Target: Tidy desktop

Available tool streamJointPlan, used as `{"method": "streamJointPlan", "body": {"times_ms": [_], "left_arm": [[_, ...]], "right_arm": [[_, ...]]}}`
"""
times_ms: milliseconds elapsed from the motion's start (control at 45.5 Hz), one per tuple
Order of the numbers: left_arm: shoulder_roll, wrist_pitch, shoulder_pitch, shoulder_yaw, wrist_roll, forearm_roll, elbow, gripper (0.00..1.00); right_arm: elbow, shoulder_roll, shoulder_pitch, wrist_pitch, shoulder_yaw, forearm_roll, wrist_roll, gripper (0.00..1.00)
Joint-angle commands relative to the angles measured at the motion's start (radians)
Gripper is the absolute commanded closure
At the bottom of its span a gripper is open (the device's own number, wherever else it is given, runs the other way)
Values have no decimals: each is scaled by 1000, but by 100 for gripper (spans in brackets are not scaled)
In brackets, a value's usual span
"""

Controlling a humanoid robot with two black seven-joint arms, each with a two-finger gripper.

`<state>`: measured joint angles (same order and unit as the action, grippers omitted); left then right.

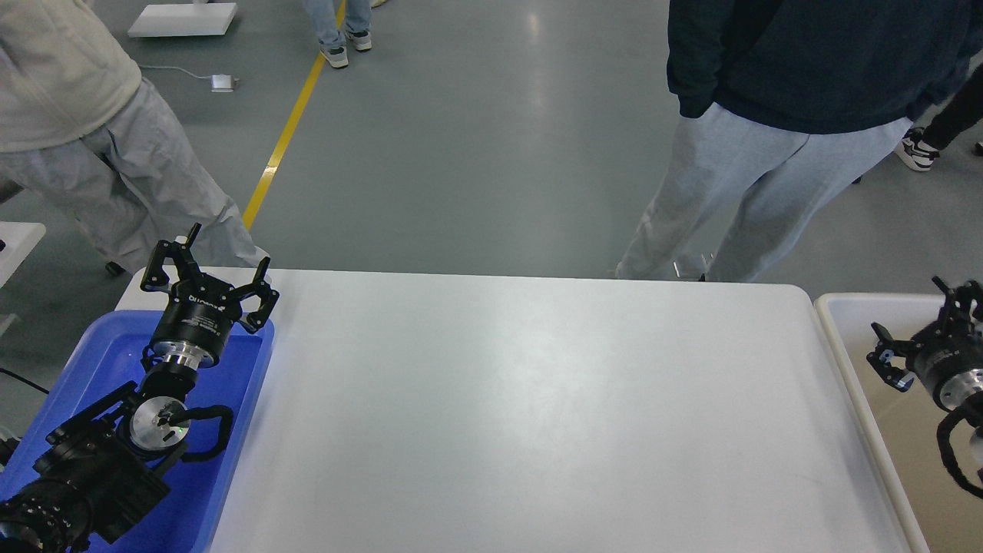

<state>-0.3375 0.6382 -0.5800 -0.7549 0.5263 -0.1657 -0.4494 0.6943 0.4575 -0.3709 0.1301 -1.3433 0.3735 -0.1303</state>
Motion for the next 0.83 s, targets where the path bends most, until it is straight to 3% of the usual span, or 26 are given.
{"method": "streamJointPlan", "body": {"times_ms": [0, 285, 812], "left_arm": [[0, 0, 0, 0, 0, 0, 0, 0], [0, 0, 0, -1, 0, 0, 0, 0], [0, 0, 0, 0, 0, 0, 0, 0]], "right_arm": [[132, -155, 46, 2, -254, 234, -17, 1], [174, -278, 76, -9, -266, 240, -66, 1], [183, -378, 58, -3, -270, 228, -74, 1]]}}
